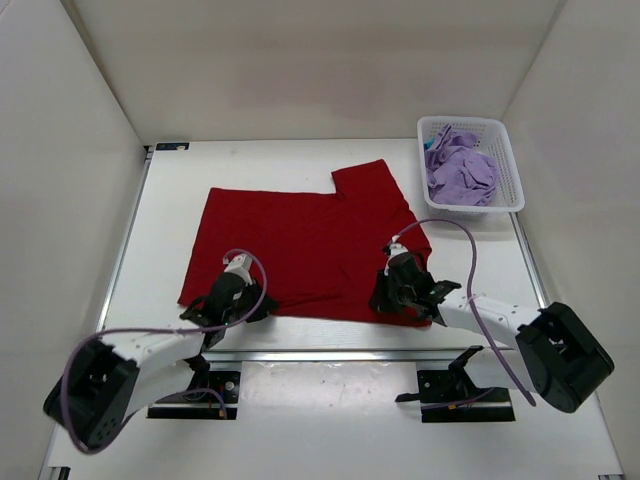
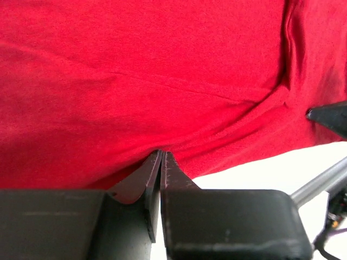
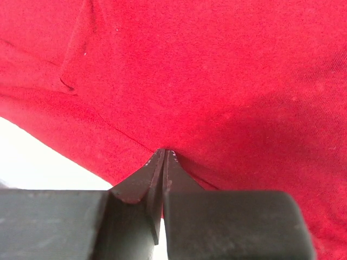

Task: Fold and stack the t-shirts
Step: Fold the flattened tshirt in 1/3 of the way

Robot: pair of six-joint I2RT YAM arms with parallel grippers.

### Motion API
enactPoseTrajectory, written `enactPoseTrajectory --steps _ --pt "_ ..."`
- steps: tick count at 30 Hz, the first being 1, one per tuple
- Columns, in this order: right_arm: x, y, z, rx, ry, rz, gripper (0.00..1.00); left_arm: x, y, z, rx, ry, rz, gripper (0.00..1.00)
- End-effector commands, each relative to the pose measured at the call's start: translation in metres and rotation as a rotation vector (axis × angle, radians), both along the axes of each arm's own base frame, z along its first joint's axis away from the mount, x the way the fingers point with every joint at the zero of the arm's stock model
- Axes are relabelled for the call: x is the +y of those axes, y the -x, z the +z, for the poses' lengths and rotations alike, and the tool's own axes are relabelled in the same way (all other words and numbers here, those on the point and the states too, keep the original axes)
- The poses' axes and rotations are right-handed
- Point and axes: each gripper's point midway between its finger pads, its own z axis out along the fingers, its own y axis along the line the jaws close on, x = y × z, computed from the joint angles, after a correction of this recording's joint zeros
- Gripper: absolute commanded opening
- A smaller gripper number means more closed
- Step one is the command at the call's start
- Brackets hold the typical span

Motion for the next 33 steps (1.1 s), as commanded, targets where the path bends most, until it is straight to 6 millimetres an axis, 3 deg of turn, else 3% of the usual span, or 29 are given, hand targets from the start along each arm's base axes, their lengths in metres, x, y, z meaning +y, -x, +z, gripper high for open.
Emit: enactPoseTrajectory --steps 1,3,4,6,7,8,9,10,11,12,13,15,17,18,19,20,22,23,24,25,26,29,33 --pt "-0.021 0.045 -0.024 0.175 0.065 0.02 0.0 0.021 0.038 -0.028 0.143 -0.003 0.046 0.16" --pt "-0.018 0.038 -0.014 0.177 0.065 0.045 0.07 0.014 0.031 -0.01 0.097 0.03 0.051 0.17" --pt "-0.009 0.025 0.002 0.14 0.039 0.056 0.09 0.011 0.024 0.001 0.063 0.043 0.044 0.17" --pt "-0.004 -0.001 0.029 0.075 0.011 0.059 0.2 0.005 -0.004 0.043 -0.02 0.069 0.049 0.18" --pt "0.004 -0.016 0.049 0.026 -0.023 0.061 0.21 0.003 -0.013 0.057 -0.056 0.064 0.034 0.18" --pt "0.007 -0.033 0.068 -0.023 -0.058 0.052 0.23 0.005 -0.035 0.08 -0.102 0.066 0.058 0.18" --pt "0.014 -0.047 0.084 -0.06 -0.095 0.064 0.21 0.009 -0.057 0.108 -0.172 0.059 0.083 0.18" --pt "0.014 -0.057 0.089 -0.073 -0.104 0.062 0.17 0.012 -0.069 0.11 -0.174 0.052 0.096 0.18" --pt "0.017 -0.074 0.097 -0.096 -0.111 0.063 0.04 0.017 -0.091 0.124 -0.185 0.087 0.115 0.18" --pt "0.021 -0.09 0.103 -0.117 -0.105 0.055 0.0 0.031 -0.118 0.146 -0.242 0.131 0.166 0.18" --pt "0.025 -0.097 0.106 -0.12 -0.116 0.06 0.0 0.033 -0.132 0.136 -0.195 0.144 0.187 0.17" --pt "0.039 -0.124 0.114 -0.158 -0.147 0.064 0.0 0.066 -0.183 0.131 -0.191 0.106 0.315 0.16" --pt "0.048 -0.136 0.116 -0.164 -0.164 0.071 0.0 0.09 -0.217 0.12 -0.165 0.054 0.384 0.16" --pt "0.057 -0.14 0.117 -0.162 -0.183 0.099 0.0 0.101 -0.236 0.113 -0.14 0.026 0.41 0.17" --pt "0.061 -0.143 0.116 -0.164 -0.187 0.105 0.0 0.116 -0.254 0.119 -0.139 0.006 0.436 0.18" --pt "0.065 -0.144 0.116 -0.171 -0.188 0.113 0.0 0.125 -0.26 0.097 -0.079 -0.049 0.455 0.2" --pt "0.067 -0.144 0.111 -0.174 -0.18 0.124 0.0 0.142 -0.29 0.092 -0.07 -0.112 0.485 0.25" --pt "0.071 -0.14 0.109 -0.169 -0.182 0.129 0.0 0.149 -0.295 0.089 -0.068 -0.148 0.497 0.29" --pt "0.068 -0.138 0.102 -0.153 -0.183 0.127 0.0 0.172 -0.31 0.089 -0.068 -0.178 0.544 0.32" --pt "0.068 -0.136 0.101 -0.15 -0.19 0.129 0.0 0.182 -0.32 0.085 -0.051 -0.201 0.545 0.34" --pt "0.069 -0.132 0.097 -0.146 -0.195 0.135 0.0 0.191 -0.332 0.093 -0.063 -0.217 0.543 0.37" --pt "0.061 -0.129 0.09 -0.131 -0.206 0.113 0.0 0.216 -0.343 0.063 0.021 -0.331 0.559 0.38" --pt "0.055 -0.127 0.09 -0.137 -0.229 0.105 0.0 0.233 -0.358 0.047 0.059 -0.414 0.538 0.42"
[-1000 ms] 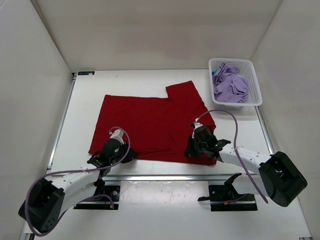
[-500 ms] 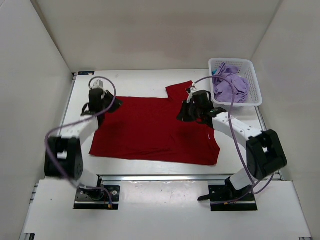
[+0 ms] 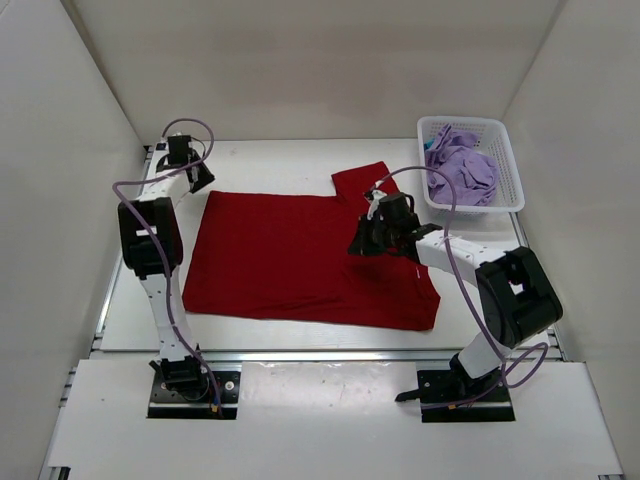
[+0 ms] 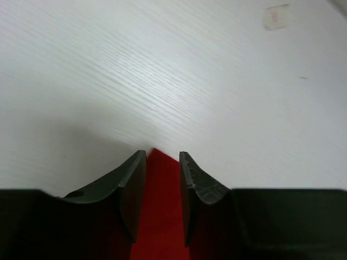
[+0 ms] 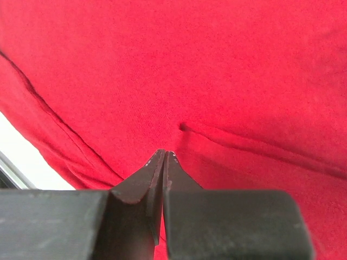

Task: Fold and stack the t-shirts
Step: Fold the flattened tshirt in 1/3 of the way, then grap the side of the flattened tshirt furthest away from the robot with both arms

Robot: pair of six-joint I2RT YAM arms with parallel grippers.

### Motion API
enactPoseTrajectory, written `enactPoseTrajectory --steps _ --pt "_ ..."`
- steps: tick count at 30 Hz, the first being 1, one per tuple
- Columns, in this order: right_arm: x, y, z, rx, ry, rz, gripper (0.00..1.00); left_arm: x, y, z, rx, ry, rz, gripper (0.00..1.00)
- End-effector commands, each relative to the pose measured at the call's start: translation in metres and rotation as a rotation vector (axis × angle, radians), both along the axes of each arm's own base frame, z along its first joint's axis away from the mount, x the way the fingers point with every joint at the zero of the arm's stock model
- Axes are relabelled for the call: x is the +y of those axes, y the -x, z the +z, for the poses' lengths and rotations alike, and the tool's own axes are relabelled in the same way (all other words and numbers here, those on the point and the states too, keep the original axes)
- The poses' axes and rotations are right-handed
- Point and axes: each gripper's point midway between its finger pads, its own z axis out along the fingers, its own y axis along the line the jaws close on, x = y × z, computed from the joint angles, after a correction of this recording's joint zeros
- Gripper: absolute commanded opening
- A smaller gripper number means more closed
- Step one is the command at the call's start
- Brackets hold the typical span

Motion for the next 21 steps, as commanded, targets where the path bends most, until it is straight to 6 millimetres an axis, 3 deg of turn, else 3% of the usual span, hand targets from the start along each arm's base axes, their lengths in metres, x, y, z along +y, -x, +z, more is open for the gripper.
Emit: enactPoseTrajectory --steps 1,4,10,11,16,18,21 --pt "-0.001 -0.009 0.025 -0.083 -0.061 -0.001 0.0 0.017 0.005 -0.007 0.106 -0.107 -0.011 0.43" --pt "0.001 -0.009 0.023 -0.079 -0.065 0.007 0.0 0.013 0.001 -0.018 0.148 -0.129 -0.04 0.47" --pt "0.007 -0.011 0.028 -0.092 -0.08 0.022 0.0 0.001 -0.011 -0.021 0.163 -0.14 -0.086 0.53" --pt "0.01 -0.015 0.024 -0.074 -0.085 0.015 0.0 0.002 -0.003 -0.027 0.184 -0.154 -0.102 0.41" --pt "0.011 -0.027 0.038 -0.11 -0.084 0.001 0.0 0.01 0.012 -0.036 0.188 -0.152 -0.09 0.38" --pt "0.007 -0.035 0.043 -0.126 -0.09 -0.011 0.02 0.011 0.015 -0.036 0.19 -0.153 -0.081 0.32" --pt "-0.001 -0.058 0.046 -0.147 -0.078 -0.055 0.13 0.009 0.013 -0.029 0.177 -0.161 -0.078 0.17"
